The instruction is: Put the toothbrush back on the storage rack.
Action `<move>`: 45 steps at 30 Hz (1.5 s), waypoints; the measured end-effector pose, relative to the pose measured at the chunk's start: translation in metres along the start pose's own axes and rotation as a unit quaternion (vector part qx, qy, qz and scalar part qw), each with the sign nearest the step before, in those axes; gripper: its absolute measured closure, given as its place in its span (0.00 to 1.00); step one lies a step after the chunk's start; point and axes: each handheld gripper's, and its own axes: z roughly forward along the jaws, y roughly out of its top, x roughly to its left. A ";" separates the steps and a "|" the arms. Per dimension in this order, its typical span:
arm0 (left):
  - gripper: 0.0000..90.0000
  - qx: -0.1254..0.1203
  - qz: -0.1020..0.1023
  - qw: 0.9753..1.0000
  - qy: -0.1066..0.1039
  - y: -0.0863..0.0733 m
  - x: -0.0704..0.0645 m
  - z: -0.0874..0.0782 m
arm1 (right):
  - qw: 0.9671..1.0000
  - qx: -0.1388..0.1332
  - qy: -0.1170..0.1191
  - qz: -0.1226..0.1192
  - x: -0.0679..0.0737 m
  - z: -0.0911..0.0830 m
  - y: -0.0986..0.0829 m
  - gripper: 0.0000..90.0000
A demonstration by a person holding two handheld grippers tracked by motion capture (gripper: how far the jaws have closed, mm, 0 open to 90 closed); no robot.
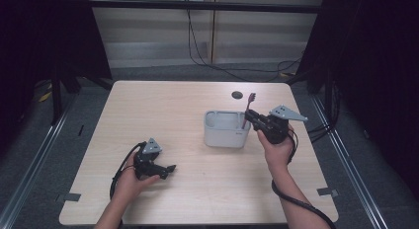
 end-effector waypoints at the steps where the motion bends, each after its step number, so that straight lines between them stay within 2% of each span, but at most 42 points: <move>1: 0.12 0.000 0.000 1.000 0.000 0.000 0.000 0.000 | 1.000 0.001 0.000 0.002 0.000 -0.001 -0.001 0.89; 13: 0.12 0.000 0.000 1.000 0.000 0.000 0.000 0.000 | 1.000 0.010 0.003 0.001 0.000 -0.001 -0.005 0.89; 37: 0.12 0.000 0.000 1.000 0.000 0.000 0.000 0.000 | 0.999 0.033 -0.001 -0.034 0.007 0.001 -0.006 0.89; 45: 0.12 0.000 0.000 1.000 0.000 0.000 0.000 0.000 | 0.999 0.037 -0.002 -0.039 0.007 0.001 -0.007 0.89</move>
